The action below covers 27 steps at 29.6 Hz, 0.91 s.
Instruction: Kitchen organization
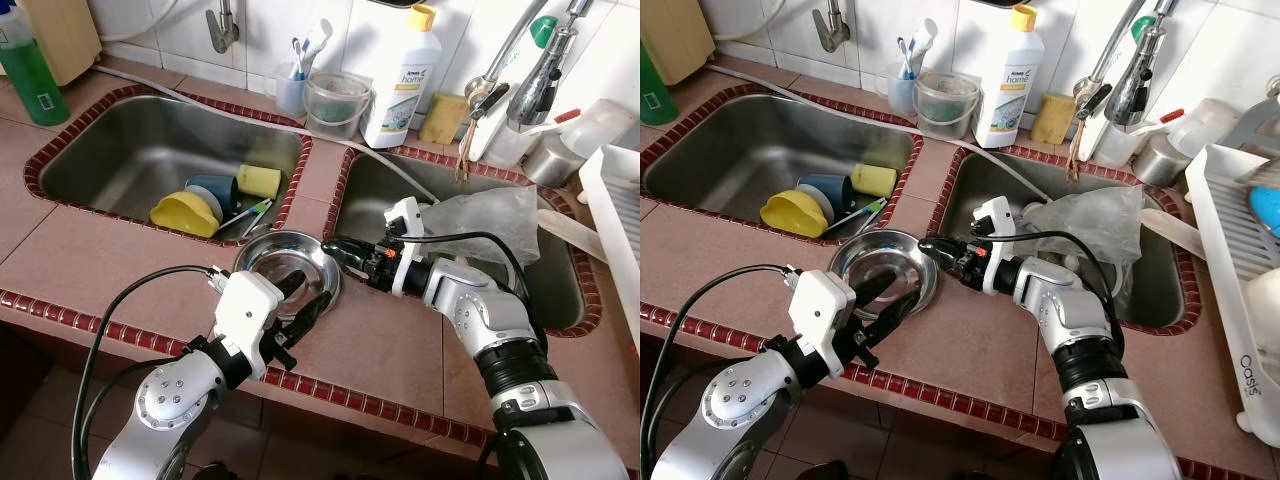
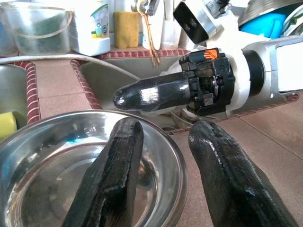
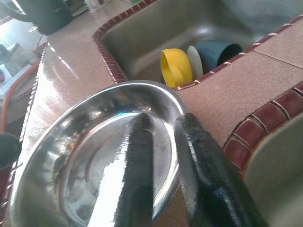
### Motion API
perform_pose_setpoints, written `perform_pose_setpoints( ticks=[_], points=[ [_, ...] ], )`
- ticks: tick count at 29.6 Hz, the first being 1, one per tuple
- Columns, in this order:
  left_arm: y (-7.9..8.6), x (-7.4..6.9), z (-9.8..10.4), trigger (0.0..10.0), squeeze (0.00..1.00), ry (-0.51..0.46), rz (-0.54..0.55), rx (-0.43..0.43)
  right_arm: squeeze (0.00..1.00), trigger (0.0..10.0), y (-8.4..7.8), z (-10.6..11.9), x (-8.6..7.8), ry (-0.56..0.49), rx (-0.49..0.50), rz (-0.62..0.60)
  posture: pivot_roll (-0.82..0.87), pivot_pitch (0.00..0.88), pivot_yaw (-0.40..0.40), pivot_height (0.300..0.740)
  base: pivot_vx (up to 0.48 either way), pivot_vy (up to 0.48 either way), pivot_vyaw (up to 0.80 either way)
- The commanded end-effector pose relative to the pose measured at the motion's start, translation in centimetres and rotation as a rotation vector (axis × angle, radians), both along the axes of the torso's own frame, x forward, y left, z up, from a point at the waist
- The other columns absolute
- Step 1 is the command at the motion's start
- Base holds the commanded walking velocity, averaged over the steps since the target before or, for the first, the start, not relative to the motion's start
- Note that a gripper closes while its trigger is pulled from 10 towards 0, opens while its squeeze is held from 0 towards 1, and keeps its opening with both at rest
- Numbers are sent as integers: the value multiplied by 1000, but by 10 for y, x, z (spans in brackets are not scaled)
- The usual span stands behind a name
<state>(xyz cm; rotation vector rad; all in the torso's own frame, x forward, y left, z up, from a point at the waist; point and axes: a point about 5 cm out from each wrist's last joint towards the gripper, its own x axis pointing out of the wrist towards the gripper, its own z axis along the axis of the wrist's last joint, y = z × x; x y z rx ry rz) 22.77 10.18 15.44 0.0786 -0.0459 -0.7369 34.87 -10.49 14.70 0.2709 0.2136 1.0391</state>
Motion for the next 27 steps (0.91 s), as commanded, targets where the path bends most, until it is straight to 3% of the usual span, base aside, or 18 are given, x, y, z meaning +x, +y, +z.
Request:
perform_pose_setpoints(
  ticks=[1, 12, 17, 27],
  points=[
    [-4, -1, 3, 10000, 0, -8, -27, -8, 1000, 10000, -8, 8, 4, -25, 17, -15, 57, 94, -129, 740, 0, 0, 0],
    [-8, -2, 4, 10000, 0, -13, -76, -13, 1000, 10000, -17, 16, 10, -43, 11, -35, 50, 87, -128, 740, 0, 0, 0],
    [-10, -9, 5, 10000, 0, -7, -137, -1, 1000, 10000, -20, 14, 11, -25, 2, -23, 51, 100, -127, 740, 0, 0, 0],
    [-12, -12, 8, 10000, 0, -12, -158, 4, 1000, 10000, -21, 6, 10, 13, -60, 28, 54, 111, -133, 740, 0, 0, 0]
  ],
)
